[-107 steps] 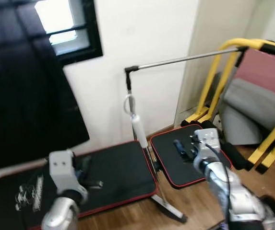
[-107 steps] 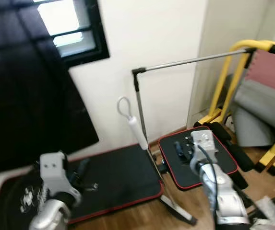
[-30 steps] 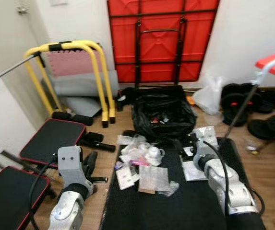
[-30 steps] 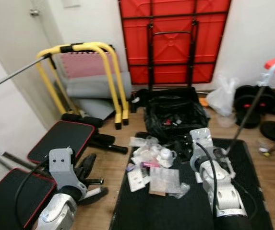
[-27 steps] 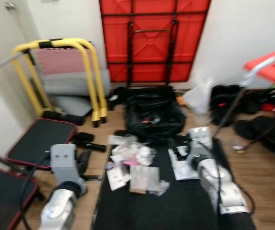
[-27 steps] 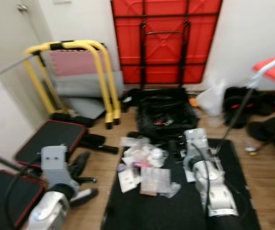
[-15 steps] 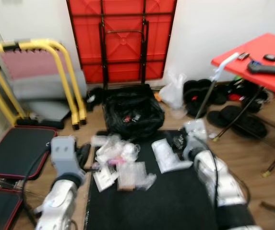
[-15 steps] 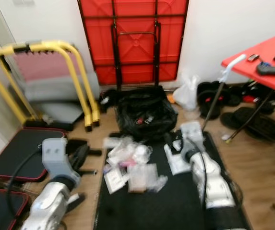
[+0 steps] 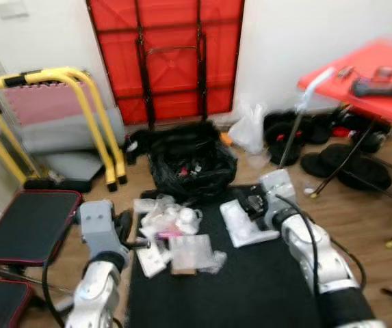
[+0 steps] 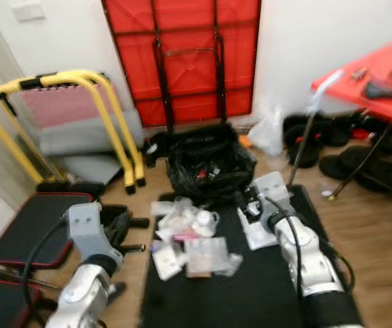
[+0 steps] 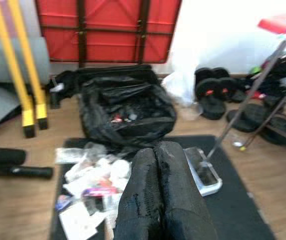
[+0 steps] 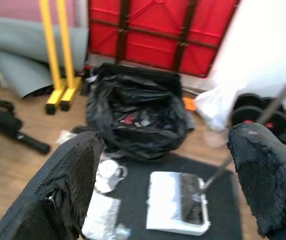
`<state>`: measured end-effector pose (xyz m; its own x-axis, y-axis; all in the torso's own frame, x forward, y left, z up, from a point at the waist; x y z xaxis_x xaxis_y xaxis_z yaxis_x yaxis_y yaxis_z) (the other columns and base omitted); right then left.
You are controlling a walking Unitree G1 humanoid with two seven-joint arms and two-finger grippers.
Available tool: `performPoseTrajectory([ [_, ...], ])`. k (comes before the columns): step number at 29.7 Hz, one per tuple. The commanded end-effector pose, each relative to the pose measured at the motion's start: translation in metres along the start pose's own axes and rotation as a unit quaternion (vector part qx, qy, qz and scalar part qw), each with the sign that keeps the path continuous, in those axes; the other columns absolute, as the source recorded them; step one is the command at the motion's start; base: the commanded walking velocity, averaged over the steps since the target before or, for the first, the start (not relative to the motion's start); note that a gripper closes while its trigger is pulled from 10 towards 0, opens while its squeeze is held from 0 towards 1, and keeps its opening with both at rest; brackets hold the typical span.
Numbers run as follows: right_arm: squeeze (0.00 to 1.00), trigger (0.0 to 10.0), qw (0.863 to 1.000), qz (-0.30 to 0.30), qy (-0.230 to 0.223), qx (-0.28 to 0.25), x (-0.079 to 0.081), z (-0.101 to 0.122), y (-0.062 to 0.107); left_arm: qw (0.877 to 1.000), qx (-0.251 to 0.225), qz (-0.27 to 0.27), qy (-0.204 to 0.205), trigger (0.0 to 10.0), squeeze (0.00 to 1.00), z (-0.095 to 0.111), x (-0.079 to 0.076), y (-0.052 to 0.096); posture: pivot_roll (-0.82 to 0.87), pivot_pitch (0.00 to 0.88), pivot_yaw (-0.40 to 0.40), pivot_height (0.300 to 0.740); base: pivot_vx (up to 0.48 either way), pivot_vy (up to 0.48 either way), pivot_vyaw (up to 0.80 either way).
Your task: Sweep floor
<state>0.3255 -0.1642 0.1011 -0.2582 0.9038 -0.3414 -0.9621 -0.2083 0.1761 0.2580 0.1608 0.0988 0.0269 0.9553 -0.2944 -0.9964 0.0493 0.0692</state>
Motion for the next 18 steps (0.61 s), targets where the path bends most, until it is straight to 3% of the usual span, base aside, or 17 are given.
performPoseTrajectory([
  [1, 0.0, 10.0, 1.0, 0.011, 0.003, -0.007, 0.0065, 0.0027, -0.0019, 1.0, 0.004, 0.013, -0.001, 10.0, 0.0, -0.0024, 0.0079, 0.0022, -0.03, 0.0, -0.018, 0.74, 0.0, -0.375, 0.0],
  [14, 0.0, 10.0, 1.0, 0.013, 0.005, -0.008, 0.0049, 0.0012, -0.003, 1.0, 0.004, 0.012, 0.003, 10.0, 0.0, -0.0026, 0.0068, 0.001, -0.03, 0.0, -0.019, 0.74, 0.0, -0.358, 0.0],
  [18, 0.0, 10.0, 1.0, 0.014, 0.006, -0.009, 0.004, 0.0008, -0.0037, 1.0, 0.003, 0.012, 0.003, 10.0, 0.0, -0.0022, 0.0067, 0.0005, -0.03, 0.0, -0.019, 0.74, 0.0, -0.142, 0.0],
])
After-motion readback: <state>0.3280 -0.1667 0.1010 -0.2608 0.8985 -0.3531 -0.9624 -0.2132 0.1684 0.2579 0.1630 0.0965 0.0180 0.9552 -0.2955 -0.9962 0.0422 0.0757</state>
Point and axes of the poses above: a point about 5 cm out from each wrist's last joint towards the gripper, its own y axis pointing back from the gripper into the wrist, its own z axis along the axis of the wrist's last joint, x = y × z, the point moved 2 cm from there along -y, pointing out of the wrist towards the gripper, and after that the axes turned 10 degrees about y, right-handed, at the moved point
